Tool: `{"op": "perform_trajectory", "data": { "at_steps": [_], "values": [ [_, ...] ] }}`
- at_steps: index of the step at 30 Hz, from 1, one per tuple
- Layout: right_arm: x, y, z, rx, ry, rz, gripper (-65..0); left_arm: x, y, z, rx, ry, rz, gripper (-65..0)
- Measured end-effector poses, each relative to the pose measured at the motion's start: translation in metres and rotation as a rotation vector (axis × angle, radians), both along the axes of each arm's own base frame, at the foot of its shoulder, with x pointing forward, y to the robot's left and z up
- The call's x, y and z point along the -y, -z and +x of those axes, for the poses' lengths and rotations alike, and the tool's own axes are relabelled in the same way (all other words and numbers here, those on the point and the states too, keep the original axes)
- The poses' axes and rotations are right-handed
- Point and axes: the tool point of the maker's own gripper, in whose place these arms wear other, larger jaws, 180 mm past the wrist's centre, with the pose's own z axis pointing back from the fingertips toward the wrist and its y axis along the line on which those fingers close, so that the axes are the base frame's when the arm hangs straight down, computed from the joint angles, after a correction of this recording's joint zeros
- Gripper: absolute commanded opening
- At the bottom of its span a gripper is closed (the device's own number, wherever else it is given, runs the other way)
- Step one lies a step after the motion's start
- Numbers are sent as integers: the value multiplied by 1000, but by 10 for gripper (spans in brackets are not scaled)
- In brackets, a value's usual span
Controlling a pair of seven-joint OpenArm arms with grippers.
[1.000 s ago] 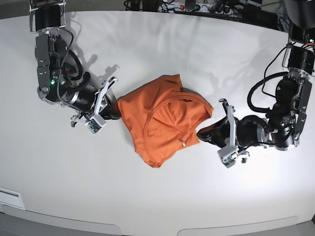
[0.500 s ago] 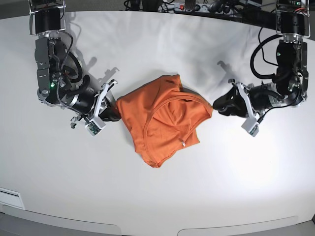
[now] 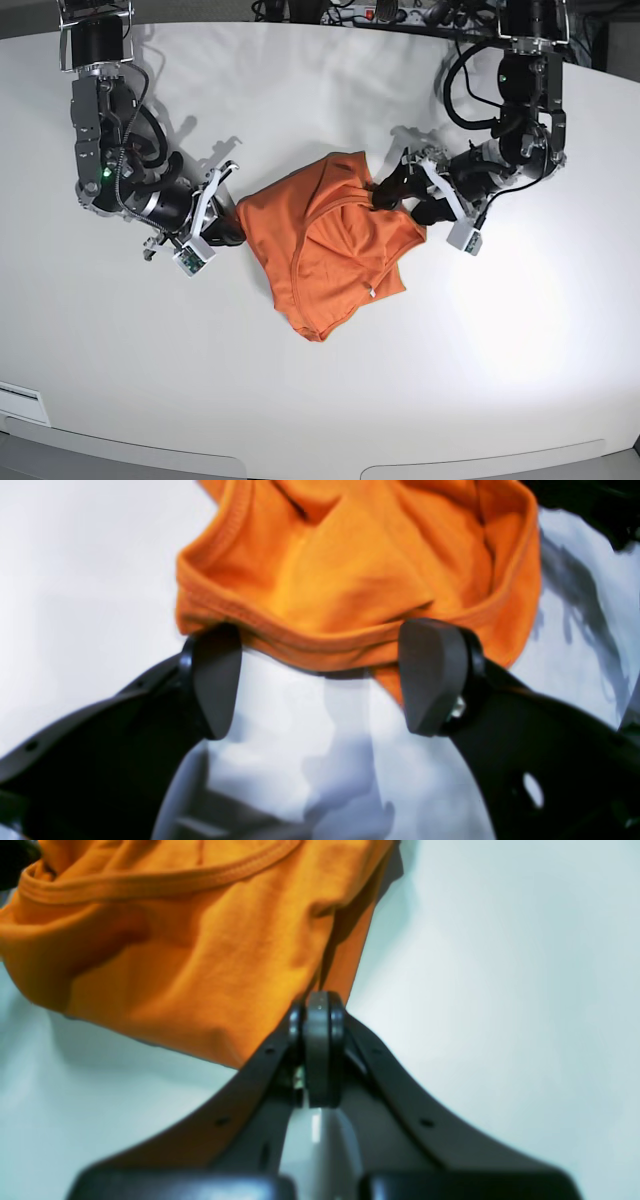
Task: Fold the T-shirt properly
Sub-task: 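Tuck the bundle's loose edge under with the left gripper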
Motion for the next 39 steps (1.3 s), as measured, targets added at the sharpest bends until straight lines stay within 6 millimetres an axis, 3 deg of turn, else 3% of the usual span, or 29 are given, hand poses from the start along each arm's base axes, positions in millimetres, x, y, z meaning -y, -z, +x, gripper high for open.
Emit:
{"op": "perform_trajectory", "data": {
  "at_steps": [3, 5, 6, 8, 9, 12, 16, 24, 39],
  "values": [
    [2, 0, 0, -1, 0, -6, -650, 5, 1, 3, 15, -17, 1, -159],
    [5, 1, 0, 0, 0, -14, -650, 5, 0, 6, 30, -28, 3, -227],
    [6, 1, 0, 0, 0, -17, -650, 3, 2, 7, 25, -43, 12, -319],
    [7, 1, 0, -1, 0, -21, -650, -4, 6, 9, 17, -72, 43, -571],
    [7, 1, 0, 0, 1, -20, -650, -7, 8, 9, 11, -72, 58, -650],
    [7, 1, 0, 0, 0, -19, -650, -11, 3, 15, 31, -74, 67, -650],
    [7, 1, 0, 0, 0, -20, -650, -8, -21, 32, 112, -45, 30, -650],
    [7, 1, 0, -1, 0, -20, -650, -3, -51, 54, 225, 11, 44, -650],
    [7, 1, 0, -1, 0, -20, -650, -24, -70, 84, 331, -12, 196, -650]
  ]
}}
